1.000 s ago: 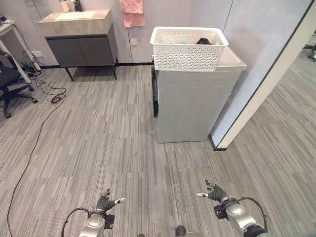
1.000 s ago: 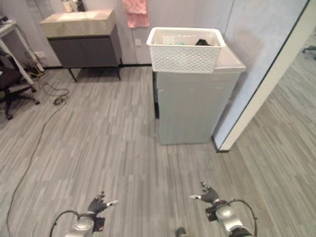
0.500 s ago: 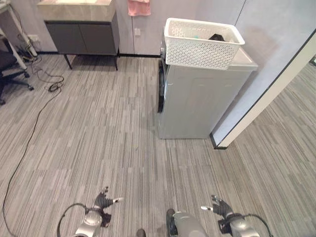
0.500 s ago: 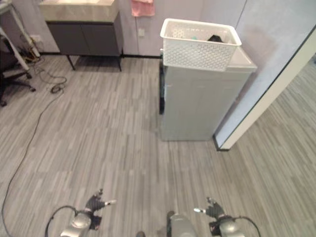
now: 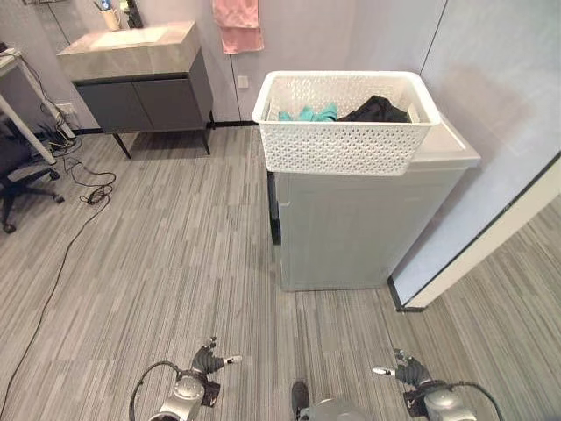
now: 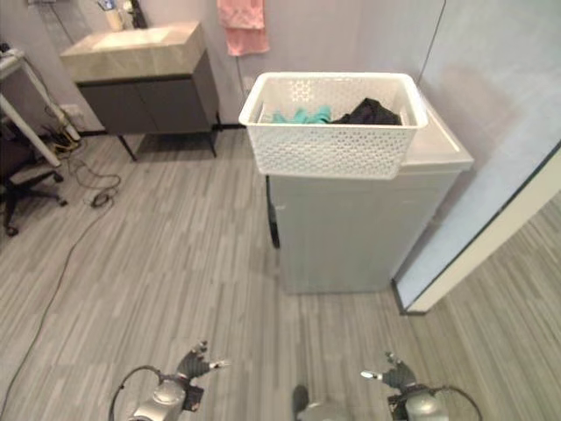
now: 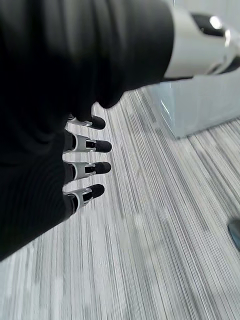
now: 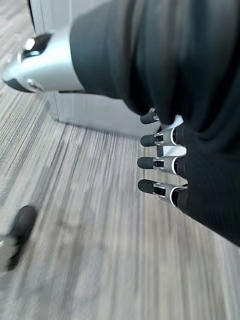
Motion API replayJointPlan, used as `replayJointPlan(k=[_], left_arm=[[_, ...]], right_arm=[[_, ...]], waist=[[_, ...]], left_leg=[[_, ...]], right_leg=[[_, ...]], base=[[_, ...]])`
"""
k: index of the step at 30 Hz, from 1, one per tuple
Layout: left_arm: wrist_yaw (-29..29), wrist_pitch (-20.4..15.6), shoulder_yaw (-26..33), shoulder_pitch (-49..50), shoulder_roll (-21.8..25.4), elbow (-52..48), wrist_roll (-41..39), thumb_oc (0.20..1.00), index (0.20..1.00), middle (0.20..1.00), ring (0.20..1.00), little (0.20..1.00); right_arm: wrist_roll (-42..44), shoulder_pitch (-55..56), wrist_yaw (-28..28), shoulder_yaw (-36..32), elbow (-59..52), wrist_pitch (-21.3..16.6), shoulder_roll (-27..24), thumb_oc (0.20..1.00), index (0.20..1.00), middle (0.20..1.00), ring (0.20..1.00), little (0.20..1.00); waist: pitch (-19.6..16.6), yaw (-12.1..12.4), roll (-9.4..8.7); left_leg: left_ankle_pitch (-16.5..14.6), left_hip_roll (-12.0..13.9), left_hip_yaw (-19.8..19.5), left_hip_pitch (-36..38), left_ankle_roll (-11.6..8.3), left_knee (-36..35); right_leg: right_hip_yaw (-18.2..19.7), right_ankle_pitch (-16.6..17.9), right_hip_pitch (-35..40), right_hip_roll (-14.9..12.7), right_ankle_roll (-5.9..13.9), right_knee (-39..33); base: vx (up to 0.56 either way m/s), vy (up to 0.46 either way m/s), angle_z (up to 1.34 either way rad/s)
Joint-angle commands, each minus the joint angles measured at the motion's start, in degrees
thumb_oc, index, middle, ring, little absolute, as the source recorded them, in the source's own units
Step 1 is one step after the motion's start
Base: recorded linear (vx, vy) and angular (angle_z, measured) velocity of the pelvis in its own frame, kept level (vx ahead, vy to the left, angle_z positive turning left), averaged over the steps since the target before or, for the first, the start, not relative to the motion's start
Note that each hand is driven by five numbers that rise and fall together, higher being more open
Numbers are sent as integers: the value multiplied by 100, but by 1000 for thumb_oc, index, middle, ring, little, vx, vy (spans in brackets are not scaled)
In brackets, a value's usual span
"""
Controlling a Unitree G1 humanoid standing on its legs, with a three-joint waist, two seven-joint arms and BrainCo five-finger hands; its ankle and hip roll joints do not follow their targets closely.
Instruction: Grab the laundry basket,head to the washer,open it,put in the laundry and shut it.
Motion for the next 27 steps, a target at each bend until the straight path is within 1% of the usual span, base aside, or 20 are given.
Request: replayJointPlan(k=[1,2,3,4,5,6,8,9,10,11,12,14,16,18,20,21,23,25,26,27], left_arm=[[138,-72,-135,-446,206,18,95,1000,1000,1000,1000,1000],[145,-66,-126,-494,191,64,102,1000,1000,1000,1000,1000],[145,-67,-126,-496,193,66,103,1000,1000,1000,1000,1000],[171,-70,-132,-504,207,78,134,1000,1000,1000,1000,1000],[171,-70,-132,-504,207,79,135,1000,1000,1000,1000,1000],[202,-73,-92,-471,230,151,170,1000,1000,1000,1000,1000],[225,-79,-13,-414,263,253,157,1000,1000,1000,1000,1000],[243,-92,28,-379,264,314,143,1000,1000,1000,1000,1000],[243,-93,28,-381,264,315,143,1000,1000,1000,1000,1000],[266,-104,112,-333,255,461,87,1000,1000,1000,1000,1000],[284,-119,158,-298,269,521,77,1000,1000,1000,1000,1000],[281,-112,186,-247,270,607,74,1000,1000,1000,1000,1000],[260,-101,193,-213,280,655,111,1000,1000,1000,1000,1000],[258,-79,177,-148,304,817,307,1000,1000,1000,1000,1000],[258,-80,175,-147,305,817,307,1000,1000,1000,1000,1000],[273,-78,191,-152,321,826,323,1000,1000,1000,1000,1000],[283,-84,219,-122,396,808,323,1000,1000,1000,1000,1000],[273,-86,225,-110,454,742,323,1000,1000,1000,1000,1000],[263,-100,230,-96,515,551,282,1000,1000,1000,1000,1000],[272,-109,228,-99,564,419,265,1000,1000,1000,1000,1000]], right_arm=[[-270,-62,-206,231,25,-59,-136,1000,1000,1000,1000,1000],[-353,-62,-219,277,-13,-51,-159,1000,1000,1000,1000,1000],[-353,-63,-219,277,-14,-50,-157,1000,1000,1000,1000,1000],[-495,-70,-239,352,-24,-42,-173,1000,1000,1000,1000,1000],[-496,-69,-239,352,-25,-42,-173,1000,1000,1000,1000,1000],[-701,-56,-235,482,-23,-46,-141,1000,1000,1000,1000,1000],[-877,-58,-222,605,-49,-43,-106,1000,1000,1000,1000,1000],[-970,-60,-223,675,-46,-50,-92,1000,1000,1000,1000,1000],[-970,-62,-223,675,-45,-51,-91,1000,1000,1000,1000,1000],[-1093,-56,-232,753,39,-64,-60,1000,1000,1000,1000,1000],[-1138,-67,-219,787,118,-71,-33,1000,1000,1000,1000,1000],[-1214,-72,-194,815,169,-67,-12,1000,1000,1000,1000,1000],[-1270,-52,-171,818,192,-61,-14,1000,1000,1000,1000,1000],[-1422,38,-169,742,386,-53,63,1000,1000,1000,1000,1000],[-1423,40,-170,742,386,-53,65,1000,1000,1000,1000,1000],[-1407,56,-171,699,460,-39,112,1000,1000,1000,1000,1000],[-1431,4,-155,676,634,-9,234,1000,1000,1000,1000,1000],[-1427,-20,-165,637,660,-6,245,1000,1000,1000,1000,1000],[-1375,-39,-192,580,573,-6,220,1000,1000,1000,1000,1000],[-1353,-75,-211,553,476,-3,214,1000,1000,1000,1000,1000]], waist=[[351,-58,-332],[356,-40,-345],[340,-42,-355],[350,-20,-369],[350,-19,-369],[372,60,-335],[416,162,-238],[433,231,-238],[424,233,-235],[429,304,-237],[410,361,-225],[331,392,-169],[279,419,-148],[3,453,-130],[-5,454,-137],[-52,455,-165],[-129,487,-244],[-186,517,-235],[-134,508,-186],[-49,497,-169]], left_leg=[[-138,-315,1399,300,937,-1597],[-350,-316,1632,33,1050,-1855],[-332,-331,1637,21,1056,-1874],[-547,-330,1819,-253,1211,-2224],[-548,-331,1821,-250,1213,-2225],[-278,-380,1685,-629,1252,-2836],[359,-331,1378,-620,1141,-3788],[575,-234,1204,-722,1095,-4185],[595,-232,1206,-725,1094,-4207],[862,2,964,-823,998,-4603],[953,111,825,-909,957,-4790],[1114,323,778,-898,839,-4850],[1183,394,798,-823,799,-4810],[989,216,952,-748,952,-4393],[979,208,956,-758,955,-4380],[862,112,1038,-778,1026,-4189],[552,-147,1242,-669,1220,-3997],[437,-309,1282,-554,1330,-4040],[308,-439,1320,-364,1462,-4126],[266,-505,1381,-276,1525,-4162]], right_leg=[[247,289,99,-297,713,-119],[212,244,202,-318,736,-165],[215,250,182,-331,739,-165],[261,177,330,-358,789,-192],[262,176,331,-359,791,-190],[442,41,528,-299,783,-161],[642,-117,722,-132,768,-95],[754,-198,813,-116,780,-72],[756,-190,798,-111,777,-72],[947,-286,946,-142,798,-25],[1071,-365,1025,-147,815,6],[1226,-500,1190,-159,865,61],[1296,-591,1315,-192,883,66],[1430,-805,1586,-507,1015,229],[1430,-811,1581,-517,1019,232],[1436,-721,1576,-648,1104,355],[1502,-269,1393,-913,1293,737],[1573,127,1246,-1007,1355,1020],[1562,546,926,-1125,1348,1580],[1400,750,789,-1223,1322,1861]], base=[[317,-179,-16],[165,-45,0],[271,-31,21],[165,-4,2],[359,28,-6],[288,60,-19],[387,99,-28],[256,77,-59],[349,124,-104],[368,141,-105],[480,187,-112],[330,151,-79],[340,227,-66],[570,464,-71],[176,165,-43],[274,297,1],[344,383,7],[252,332,-1],[240,431,10],[186,403,-3]])
